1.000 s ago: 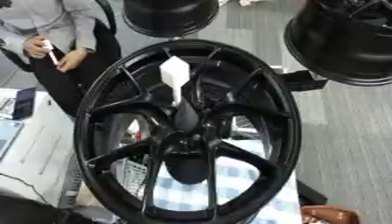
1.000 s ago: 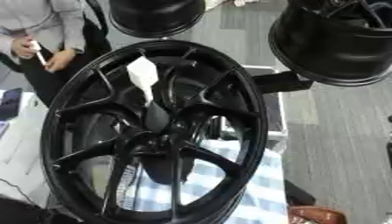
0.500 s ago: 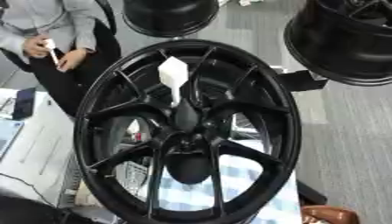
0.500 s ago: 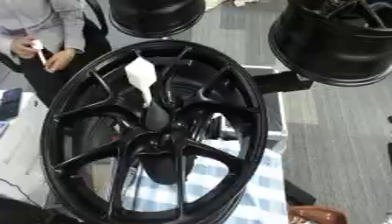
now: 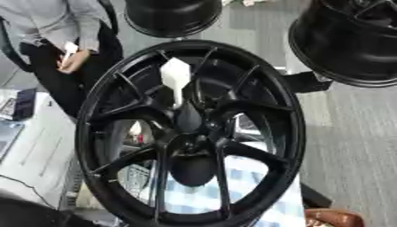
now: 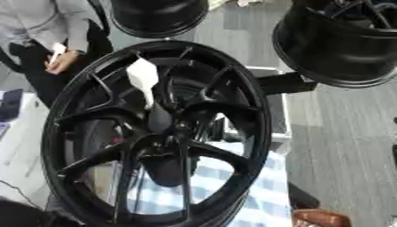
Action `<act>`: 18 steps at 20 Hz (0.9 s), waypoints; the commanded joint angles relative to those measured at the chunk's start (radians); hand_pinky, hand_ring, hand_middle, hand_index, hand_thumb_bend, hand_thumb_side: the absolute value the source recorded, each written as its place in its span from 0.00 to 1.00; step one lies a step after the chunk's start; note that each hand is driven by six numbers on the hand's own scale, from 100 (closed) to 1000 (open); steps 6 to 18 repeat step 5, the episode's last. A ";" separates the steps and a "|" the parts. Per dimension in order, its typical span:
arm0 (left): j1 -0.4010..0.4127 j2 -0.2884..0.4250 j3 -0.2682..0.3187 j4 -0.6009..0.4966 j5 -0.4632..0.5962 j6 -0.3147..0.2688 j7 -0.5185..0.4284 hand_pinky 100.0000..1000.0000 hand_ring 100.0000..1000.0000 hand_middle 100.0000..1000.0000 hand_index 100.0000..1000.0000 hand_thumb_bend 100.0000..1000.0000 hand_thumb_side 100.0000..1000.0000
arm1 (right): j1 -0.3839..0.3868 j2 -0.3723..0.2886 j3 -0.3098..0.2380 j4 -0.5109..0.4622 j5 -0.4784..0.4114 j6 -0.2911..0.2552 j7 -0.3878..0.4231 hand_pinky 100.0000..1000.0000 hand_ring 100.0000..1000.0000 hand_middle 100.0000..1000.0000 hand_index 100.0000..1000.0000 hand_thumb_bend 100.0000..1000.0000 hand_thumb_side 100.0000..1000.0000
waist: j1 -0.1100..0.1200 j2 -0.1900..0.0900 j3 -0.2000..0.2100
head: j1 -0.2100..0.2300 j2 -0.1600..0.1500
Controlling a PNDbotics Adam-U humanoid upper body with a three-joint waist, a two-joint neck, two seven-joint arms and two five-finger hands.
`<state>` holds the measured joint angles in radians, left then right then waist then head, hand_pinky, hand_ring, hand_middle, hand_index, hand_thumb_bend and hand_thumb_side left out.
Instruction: Pull the pin out of the wheel hub.
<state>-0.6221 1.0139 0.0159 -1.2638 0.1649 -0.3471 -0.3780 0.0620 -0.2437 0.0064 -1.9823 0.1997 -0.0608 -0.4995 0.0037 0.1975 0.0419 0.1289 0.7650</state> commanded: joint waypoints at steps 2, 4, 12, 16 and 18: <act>0.061 -0.013 0.023 -0.235 0.128 0.044 0.106 0.75 0.65 0.55 0.77 0.00 0.43 | -0.009 -0.021 -0.005 -0.018 0.001 -0.006 0.000 0.74 0.57 0.42 0.61 0.00 0.62 | 0.001 -0.008 0.002 | -0.002 0.005; 0.116 -0.042 0.031 -0.358 0.140 0.069 0.139 0.75 0.65 0.55 0.77 0.00 0.43 | -0.011 -0.019 -0.005 -0.018 0.002 -0.008 0.000 0.74 0.57 0.42 0.61 0.00 0.62 | -0.001 -0.006 0.002 | -0.003 0.005; 0.144 -0.061 0.035 -0.417 0.135 0.080 0.151 0.75 0.65 0.55 0.77 0.00 0.44 | -0.012 -0.018 -0.006 -0.018 0.003 -0.008 -0.001 0.74 0.57 0.42 0.61 0.00 0.62 | -0.003 -0.004 0.002 | -0.004 0.005; 0.144 -0.061 0.035 -0.417 0.135 0.080 0.151 0.75 0.65 0.55 0.77 0.00 0.44 | -0.012 -0.018 -0.006 -0.018 0.003 -0.008 -0.001 0.74 0.57 0.42 0.61 0.00 0.62 | -0.003 -0.004 0.002 | -0.004 0.005; 0.144 -0.061 0.035 -0.417 0.135 0.080 0.151 0.75 0.65 0.55 0.77 0.00 0.44 | -0.012 -0.018 -0.006 -0.018 0.003 -0.008 -0.001 0.74 0.57 0.42 0.61 0.00 0.62 | -0.003 -0.004 0.002 | -0.004 0.005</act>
